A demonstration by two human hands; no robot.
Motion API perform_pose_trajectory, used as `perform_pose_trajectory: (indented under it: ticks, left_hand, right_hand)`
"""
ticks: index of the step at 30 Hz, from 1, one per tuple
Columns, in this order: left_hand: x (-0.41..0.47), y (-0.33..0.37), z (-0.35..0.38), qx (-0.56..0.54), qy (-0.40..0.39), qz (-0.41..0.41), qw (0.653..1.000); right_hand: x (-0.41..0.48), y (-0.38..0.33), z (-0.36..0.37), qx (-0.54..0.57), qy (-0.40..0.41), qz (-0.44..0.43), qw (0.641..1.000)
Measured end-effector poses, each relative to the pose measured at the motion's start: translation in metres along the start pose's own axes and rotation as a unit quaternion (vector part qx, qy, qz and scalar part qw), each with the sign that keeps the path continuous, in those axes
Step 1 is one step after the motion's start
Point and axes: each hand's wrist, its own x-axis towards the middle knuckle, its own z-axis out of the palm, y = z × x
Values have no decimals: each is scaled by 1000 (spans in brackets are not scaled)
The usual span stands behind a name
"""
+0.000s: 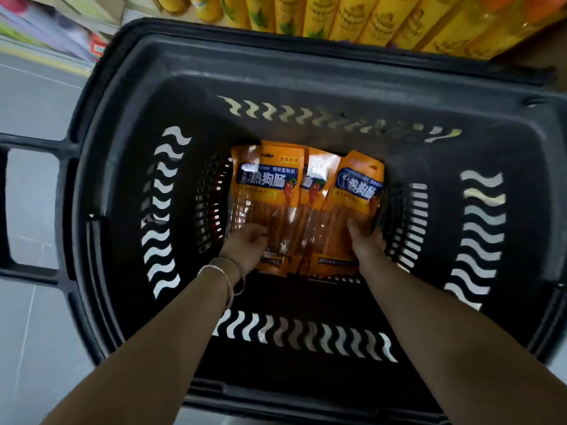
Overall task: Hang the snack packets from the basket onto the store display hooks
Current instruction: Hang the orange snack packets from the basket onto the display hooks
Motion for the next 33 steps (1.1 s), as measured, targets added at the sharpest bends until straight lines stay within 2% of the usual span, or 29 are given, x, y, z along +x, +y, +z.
perform_pose_trajectory:
  ticks: [2, 4, 6, 9, 14, 17, 21, 24, 26, 30, 33]
  left_hand:
    - [2, -1, 1, 3, -4, -1, 1000]
    - [3, -1, 1, 9, -5, -2, 1000]
    - [2, -1, 2, 3, -4, -6, 1000]
    - [-2, 3, 4, -5, 0, -10, 1000]
    - [-14, 17, -1, -4, 14, -16, 1000]
    - [-23, 32, -4, -26, 15, -2, 1000]
    - [-35, 49, -6, -65, -58, 11, 996]
    - [-35, 53, -3, -153, -72, -7, 986]
    - [-33, 49, -7, -203, -15, -15, 979]
    - [-26, 27, -43, -84, 135, -25, 987]
    - [-22, 9, -64, -26, 174, -44, 983]
  right_hand:
    - [-2, 4, -3, -1, -40, 29, 999]
    - [-6, 5, -7, 52, -74, 47, 995]
    - [-8, 7, -9, 107, -103, 19, 989]
    - [-20, 8, -10, 120, -113, -33, 986]
    - [-57, -3, -13, 174, -155, -65, 970]
    - [-76, -11, -30, 165, -199, -104, 960]
    - [-96, -20, -52, 153, -284, -130, 937]
    - [-109, -30, -49, 110, -341, -147, 922]
    - [-110, -40, -39, 79, -327, -155, 929]
    - [-93, -50, -11, 107, -180, -139, 968]
    - [-82, -52, 12, 29, -154, -183, 971]
